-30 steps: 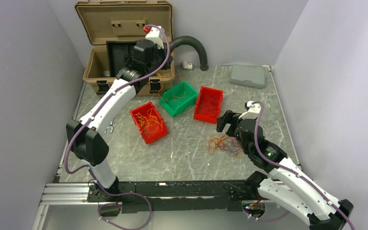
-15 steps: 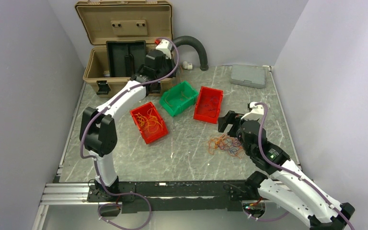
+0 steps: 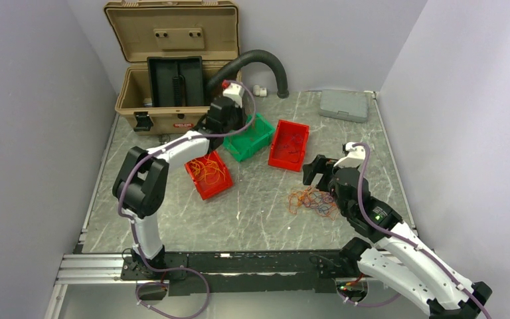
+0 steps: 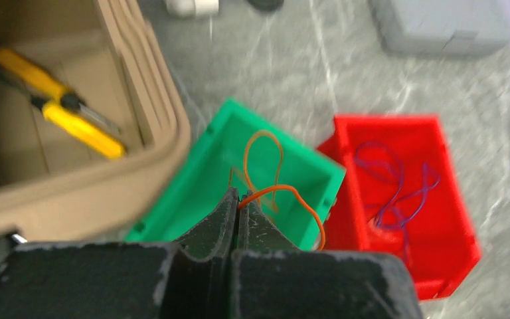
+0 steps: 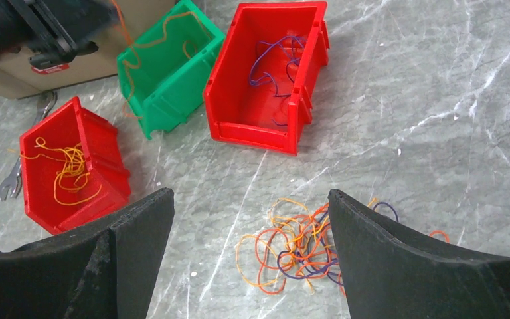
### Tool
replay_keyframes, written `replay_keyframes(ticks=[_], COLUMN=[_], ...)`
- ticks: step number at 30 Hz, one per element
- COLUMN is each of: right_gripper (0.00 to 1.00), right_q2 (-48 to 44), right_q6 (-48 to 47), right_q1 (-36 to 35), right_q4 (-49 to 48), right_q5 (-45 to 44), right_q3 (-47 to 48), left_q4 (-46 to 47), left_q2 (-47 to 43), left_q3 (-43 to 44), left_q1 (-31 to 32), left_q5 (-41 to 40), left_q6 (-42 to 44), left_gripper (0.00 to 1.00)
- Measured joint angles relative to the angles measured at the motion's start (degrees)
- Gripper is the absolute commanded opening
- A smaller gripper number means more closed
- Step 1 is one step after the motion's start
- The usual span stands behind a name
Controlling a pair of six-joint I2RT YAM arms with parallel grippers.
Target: Untangle the cables
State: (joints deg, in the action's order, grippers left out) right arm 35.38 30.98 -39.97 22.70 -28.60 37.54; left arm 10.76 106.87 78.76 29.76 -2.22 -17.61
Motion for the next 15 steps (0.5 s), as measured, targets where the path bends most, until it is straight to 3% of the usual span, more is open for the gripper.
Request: replay_keyframes(ticks=[3,7,15], right_gripper=[0.88,0.88,0.88], right_q2=[0.07,0.15,0.31], right_q6=[-0.11,-0.15,-0.04], right_q1=[0.0,0.0,0.0], right_q4=[0.04,0.02,0.55], right_q5=[-0.04,-0.04,0.0], right_q3=[0.0,0.0,0.0], left_q4=[0.39,-1.03,-13.84], left_q2=[0.02,0.76,10.95], left_q3=[-4.76,-4.76,10.84], left_q1=[1.4,2.89,3.08], left_q5=[-0.9,-1.99,-2.16], left_q6=[0.85,1.49,0.79], left_gripper=[0.0,0.0,0.0])
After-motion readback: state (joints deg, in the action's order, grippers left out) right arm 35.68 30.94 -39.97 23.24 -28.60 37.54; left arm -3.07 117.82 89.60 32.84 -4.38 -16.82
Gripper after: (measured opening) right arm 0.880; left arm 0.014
